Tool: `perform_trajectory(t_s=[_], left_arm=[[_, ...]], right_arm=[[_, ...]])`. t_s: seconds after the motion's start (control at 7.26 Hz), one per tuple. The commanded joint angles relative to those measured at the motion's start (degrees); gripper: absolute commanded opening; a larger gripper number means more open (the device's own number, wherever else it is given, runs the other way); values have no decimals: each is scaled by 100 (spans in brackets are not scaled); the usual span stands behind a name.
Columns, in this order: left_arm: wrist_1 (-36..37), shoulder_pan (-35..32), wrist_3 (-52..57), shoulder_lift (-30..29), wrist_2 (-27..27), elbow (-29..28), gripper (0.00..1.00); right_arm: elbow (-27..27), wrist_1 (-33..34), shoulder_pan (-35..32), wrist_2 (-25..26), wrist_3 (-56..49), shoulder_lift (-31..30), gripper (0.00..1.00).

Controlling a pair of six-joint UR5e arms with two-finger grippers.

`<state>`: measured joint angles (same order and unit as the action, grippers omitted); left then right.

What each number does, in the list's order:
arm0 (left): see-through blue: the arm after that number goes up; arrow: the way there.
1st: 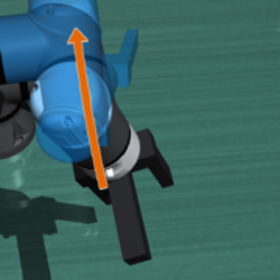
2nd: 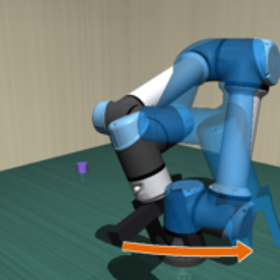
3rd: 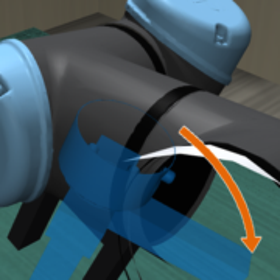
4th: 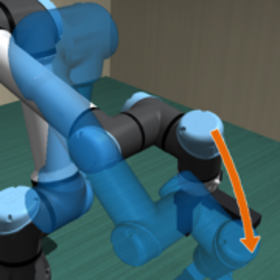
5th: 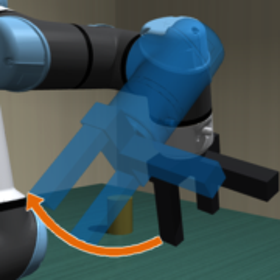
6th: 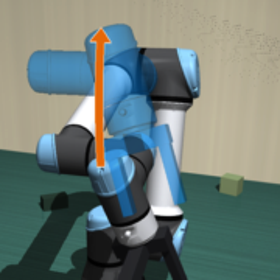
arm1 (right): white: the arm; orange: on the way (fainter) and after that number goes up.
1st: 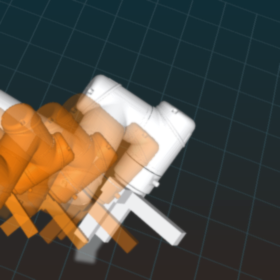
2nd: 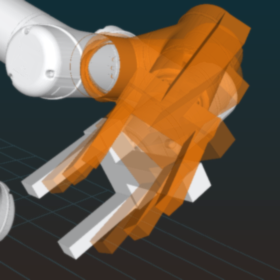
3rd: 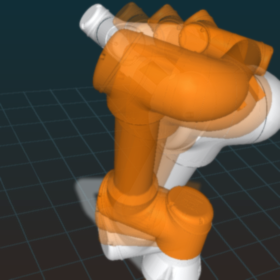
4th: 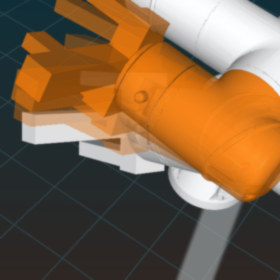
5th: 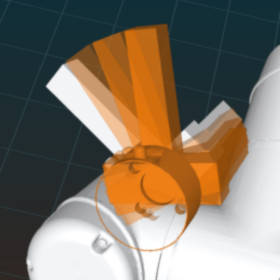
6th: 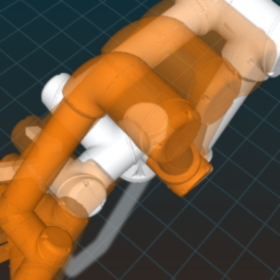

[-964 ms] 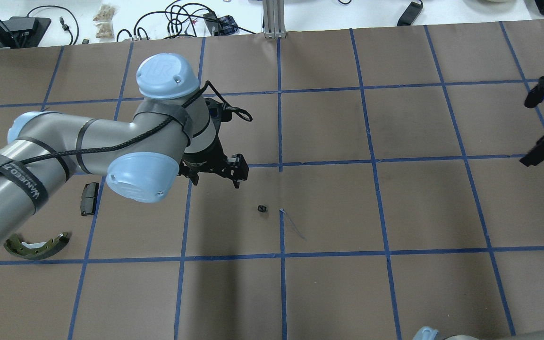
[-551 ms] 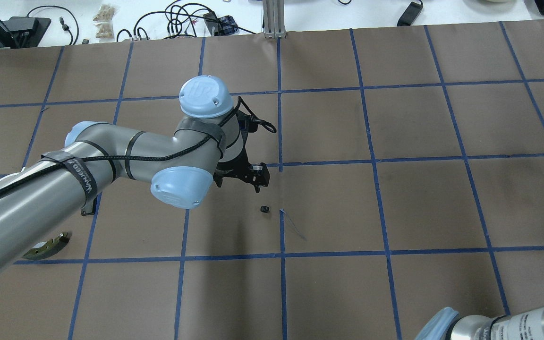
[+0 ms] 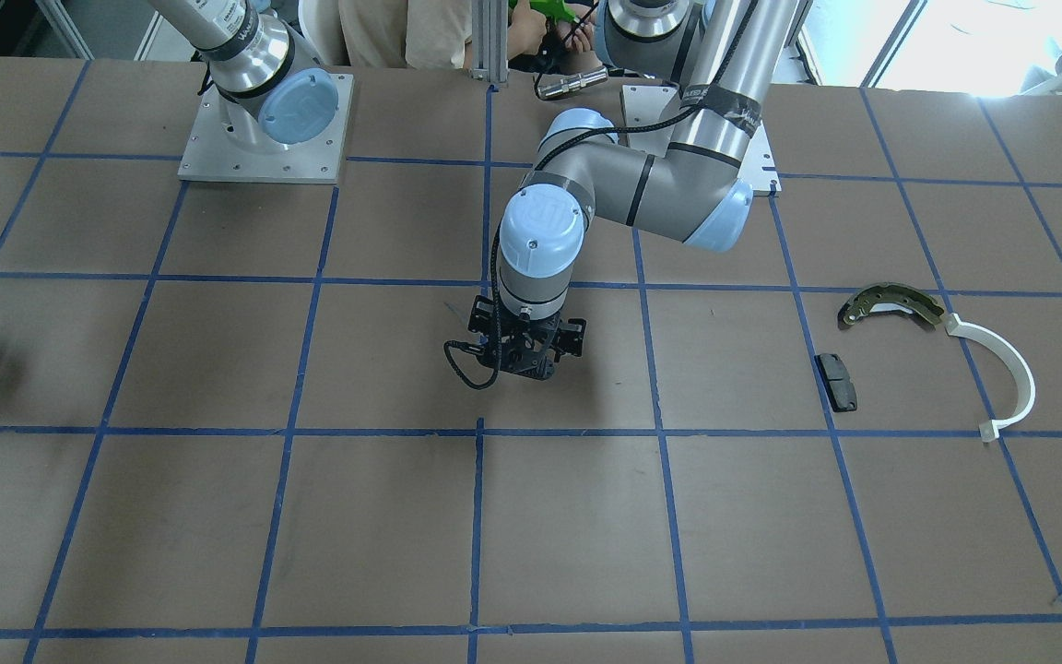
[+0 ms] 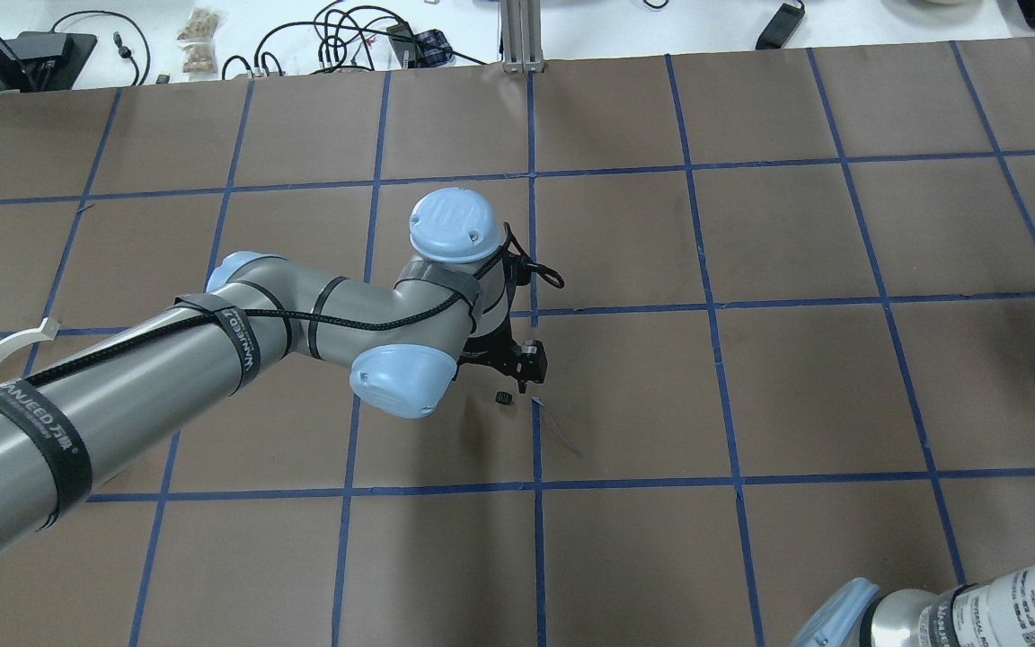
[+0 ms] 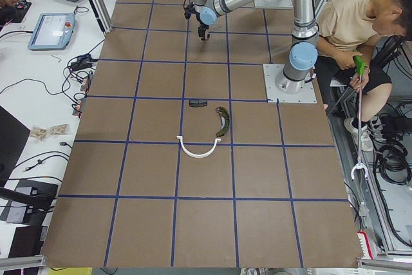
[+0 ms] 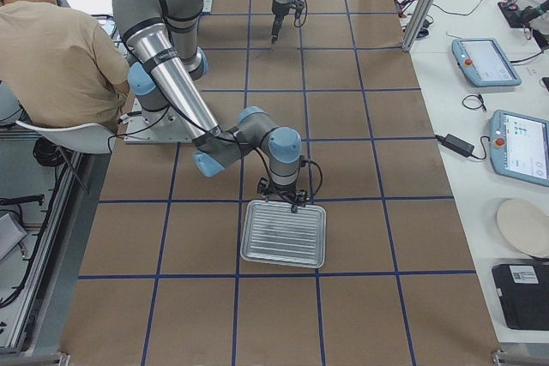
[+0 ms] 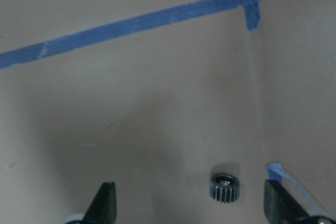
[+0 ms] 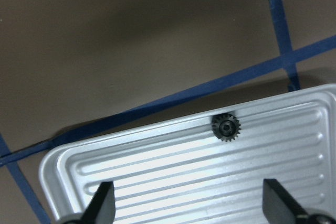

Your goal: Place bearing gear from tray to pile

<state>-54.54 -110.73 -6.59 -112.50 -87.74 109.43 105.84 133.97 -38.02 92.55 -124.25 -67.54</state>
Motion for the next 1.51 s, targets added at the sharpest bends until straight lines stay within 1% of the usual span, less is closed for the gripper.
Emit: perform_trajectory(t_s=[0.0,0.28,0.41,0.55,0.69,0.83,0.96,1.24,1.38], left_arm=[[22,-159,-44,-97,-15,61,94],[31,-177,-18,-105,-7,44,77],[31,-168,-18,-106,-7,26,76],[31,-168,34,-106,-7,26,66],[23,-168,43,-97,-15,35,42],[22,-168,43,-105,-7,26,23],[22,-168,52,-114,-7,17,0],[-12,-98,157,-10,-6,-87,0],[-335,128,245,104,-41,-254,0]], right_arm=[[-195,155,5,-334,-433,285,100],[-151,226,5,-351,-433,355,100],[-151,226,5,-334,-424,425,100],[-160,226,5,-334,-433,469,95],[-177,235,5,-334,-424,478,81],[-177,226,-4,-334,-407,478,78],[-177,235,-30,-334,-189,487,78],[-160,235,-48,-334,-117,548,78],[-160,235,-48,-334,-125,627,78]])
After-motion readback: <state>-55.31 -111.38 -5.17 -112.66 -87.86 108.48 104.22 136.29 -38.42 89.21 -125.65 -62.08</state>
